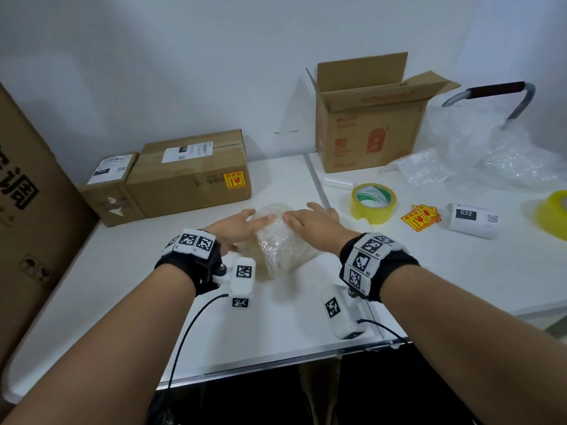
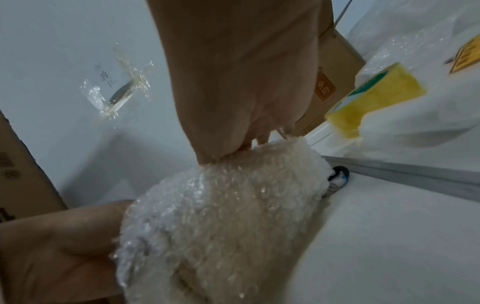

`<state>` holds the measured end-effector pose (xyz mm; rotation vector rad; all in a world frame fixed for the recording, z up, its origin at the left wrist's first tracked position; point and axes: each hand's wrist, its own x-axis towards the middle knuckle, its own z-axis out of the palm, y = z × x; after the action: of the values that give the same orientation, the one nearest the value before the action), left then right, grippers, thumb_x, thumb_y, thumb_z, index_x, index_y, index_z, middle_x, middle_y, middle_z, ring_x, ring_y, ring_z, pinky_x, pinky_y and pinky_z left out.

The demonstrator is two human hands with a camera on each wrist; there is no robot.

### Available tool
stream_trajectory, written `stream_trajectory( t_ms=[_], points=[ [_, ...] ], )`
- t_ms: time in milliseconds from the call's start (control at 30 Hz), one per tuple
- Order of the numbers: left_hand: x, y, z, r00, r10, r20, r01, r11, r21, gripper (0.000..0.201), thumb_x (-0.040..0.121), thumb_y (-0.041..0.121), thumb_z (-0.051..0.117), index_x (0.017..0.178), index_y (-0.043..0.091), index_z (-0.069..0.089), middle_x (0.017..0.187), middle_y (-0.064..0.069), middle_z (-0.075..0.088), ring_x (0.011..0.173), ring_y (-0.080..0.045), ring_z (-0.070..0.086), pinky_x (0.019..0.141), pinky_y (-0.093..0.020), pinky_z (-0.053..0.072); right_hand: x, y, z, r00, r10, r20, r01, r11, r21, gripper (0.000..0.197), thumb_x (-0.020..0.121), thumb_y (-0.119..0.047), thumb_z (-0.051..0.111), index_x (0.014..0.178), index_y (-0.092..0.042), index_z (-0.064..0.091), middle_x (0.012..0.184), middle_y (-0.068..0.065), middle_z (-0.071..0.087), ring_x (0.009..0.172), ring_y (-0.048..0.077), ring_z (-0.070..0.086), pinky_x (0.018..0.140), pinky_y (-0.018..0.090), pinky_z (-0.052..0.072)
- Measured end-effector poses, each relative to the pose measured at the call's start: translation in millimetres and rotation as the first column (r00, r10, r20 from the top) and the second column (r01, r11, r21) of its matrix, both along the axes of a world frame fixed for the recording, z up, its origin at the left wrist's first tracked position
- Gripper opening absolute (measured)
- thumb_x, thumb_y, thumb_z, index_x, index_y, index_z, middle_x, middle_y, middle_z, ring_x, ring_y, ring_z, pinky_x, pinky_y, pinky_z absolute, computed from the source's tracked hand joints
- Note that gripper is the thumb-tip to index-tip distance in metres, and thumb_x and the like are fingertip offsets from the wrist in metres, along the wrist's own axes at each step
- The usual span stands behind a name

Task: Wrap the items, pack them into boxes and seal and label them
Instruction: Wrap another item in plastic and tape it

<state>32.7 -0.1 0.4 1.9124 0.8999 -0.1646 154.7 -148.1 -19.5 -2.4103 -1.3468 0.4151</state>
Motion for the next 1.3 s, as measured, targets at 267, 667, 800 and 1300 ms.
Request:
stream_trajectory(
  t_ms=[267, 667, 800, 1300],
  points=[
    [-23, -3, -2, 0.996, 0.071, 0.052, -0.062, 0.985, -0.163, 0.055, 0.088, 0.057, 0.061, 0.132, 0.024, 0.053, 0.115, 0.005, 0.068, 0.103, -0.016, 0.064, 0.094, -0.037, 0.05, 2, 0, 7, 0.925, -0.377, -0.041, 0.374, 0.925, -0.061, 0.092, 0.081, -0.082, 0.035, 0.146, -0.018, 0.026, 0.141, 0.014, 0.04, 0.118, 0.036, 0.053, 0.093, 0.044, 0.047],
    [-58, -5, -16, 0.923, 0.317, 0.218, -0.211, 0.891, -0.403, 0.076, 0.08, 0.026, 0.08, 0.139, 0.031, 0.033, 0.118, -0.002, 0.063, 0.097, -0.032, 0.069, 0.071, -0.043, 0.06, -20, 32, 29, 0.902, -0.009, -0.431, 0.134, 0.956, 0.261, 0.065, 0.096, -0.021, 0.058, 0.148, -0.027, 0.02, 0.148, 0.013, 0.038, 0.111, 0.025, 0.051, 0.082, 0.026, 0.043],
    [-57, 5, -21, 0.916, 0.324, 0.236, -0.214, 0.893, -0.396, 0.084, 0.076, 0.024, 0.084, 0.14, 0.027, 0.029, 0.123, -0.001, 0.063, 0.105, -0.028, 0.067, 0.085, -0.046, 0.058, -25, 46, 30, 0.934, 0.054, -0.353, 0.047, 0.961, 0.271, 0.068, 0.097, -0.007, 0.049, 0.153, -0.028, 0.018, 0.149, 0.009, 0.033, 0.098, 0.019, 0.056, 0.068, 0.013, 0.045],
    [-38, 18, -9, 0.822, -0.562, 0.089, 0.409, 0.692, 0.595, 0.074, 0.101, 0.003, 0.045, 0.156, 0.036, 0.008, 0.163, 0.012, 0.001, 0.148, -0.003, 0.007, 0.118, -0.02, 0.011, -23, 43, 20, 0.927, -0.018, -0.376, 0.121, 0.96, 0.252, 0.071, 0.099, -0.016, 0.052, 0.155, -0.017, 0.009, 0.154, 0.01, 0.034, 0.136, 0.029, 0.041, 0.099, 0.027, 0.036]
  ],
)
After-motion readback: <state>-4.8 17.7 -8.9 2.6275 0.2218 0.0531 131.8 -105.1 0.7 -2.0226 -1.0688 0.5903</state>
